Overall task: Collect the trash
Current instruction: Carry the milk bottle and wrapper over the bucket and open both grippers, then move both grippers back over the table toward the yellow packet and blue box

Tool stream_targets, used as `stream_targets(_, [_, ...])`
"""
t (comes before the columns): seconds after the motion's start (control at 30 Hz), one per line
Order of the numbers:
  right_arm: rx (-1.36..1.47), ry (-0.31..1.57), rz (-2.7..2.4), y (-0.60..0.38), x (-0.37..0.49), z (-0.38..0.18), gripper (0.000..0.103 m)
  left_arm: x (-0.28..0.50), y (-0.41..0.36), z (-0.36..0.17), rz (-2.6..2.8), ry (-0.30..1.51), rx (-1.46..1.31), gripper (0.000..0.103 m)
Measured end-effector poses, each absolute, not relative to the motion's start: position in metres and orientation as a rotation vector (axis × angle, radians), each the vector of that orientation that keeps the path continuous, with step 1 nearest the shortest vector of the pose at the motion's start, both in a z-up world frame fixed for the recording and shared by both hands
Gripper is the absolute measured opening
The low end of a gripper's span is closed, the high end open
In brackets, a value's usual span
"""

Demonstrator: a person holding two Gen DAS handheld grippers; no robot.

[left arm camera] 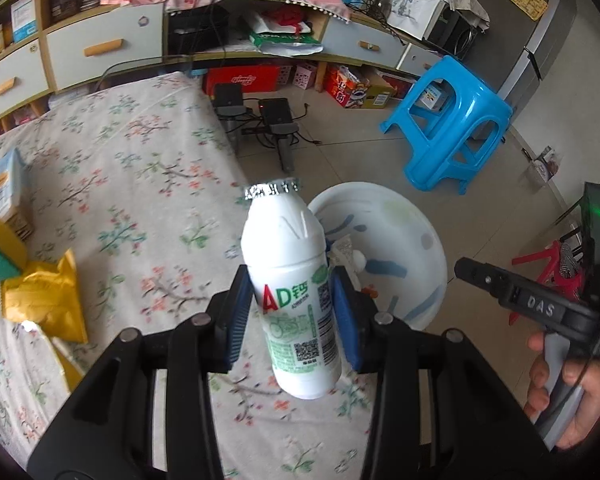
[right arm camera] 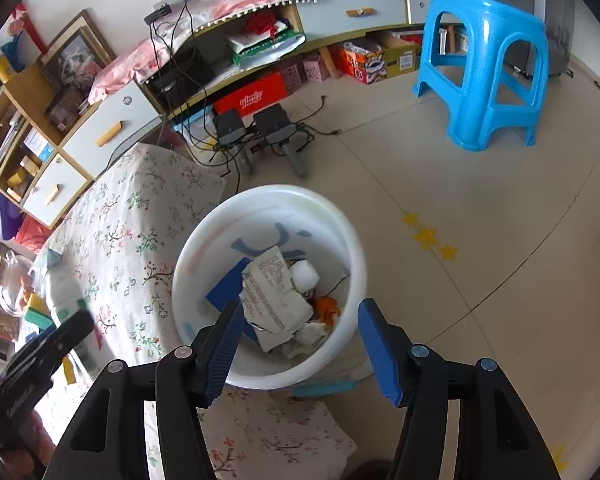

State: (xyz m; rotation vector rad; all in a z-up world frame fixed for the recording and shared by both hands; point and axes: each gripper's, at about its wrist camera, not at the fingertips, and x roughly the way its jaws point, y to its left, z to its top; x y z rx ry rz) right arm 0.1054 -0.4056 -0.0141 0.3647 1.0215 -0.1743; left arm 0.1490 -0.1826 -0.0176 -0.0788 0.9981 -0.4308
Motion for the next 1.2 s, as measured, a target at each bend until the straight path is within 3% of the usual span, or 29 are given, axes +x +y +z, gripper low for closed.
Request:
stream_targets(0.4, [0.389,0.995,-0.193,-0.426,0.092,-0.009,0.063,0.165,-0.236,-0.025,-0.516,0.968,-0.049,0.042])
stream_targets(0.43, [0.391,0.995,-0.193,-0.427,0.092,-0.009,0.063,0.167,-0.238,-0.026,-0.525,0.973,-0.050,0.043])
stream_targets(0.5, [0.393,0.995,-0.191,-0.426,0.093,-0.008,0.063,0.169,-0.238,-0.027,-0.502,0.999,-0.047,0.064])
stream_targets(0.53, [0.389,0.994,-0.190,-0.425,0.093,-0.008,0.063,0.169,-0.236,-0.027,-0.482,1.004,-0.047,0.081])
stream_targets(0.57, [0.383,0.992,-0.188,-0.423,0.093,-0.007,0.063,0.167,-0.232,-0.024,-0.463,0.990,-0.049,0.084])
stream_targets(0.83, [0.356,0.989,-0.176,-0.414,0.095,-0.006,0.063,0.159,-0.203,-0.017,-0.410,1.001,-0.013,0.085])
stream_targets(1.2, [0.319,0.987,-0.148,-0.394,0.102,-0.002,0.064,0.141,-0.130,-0.001,-0.311,0.973,-0.021,0.098])
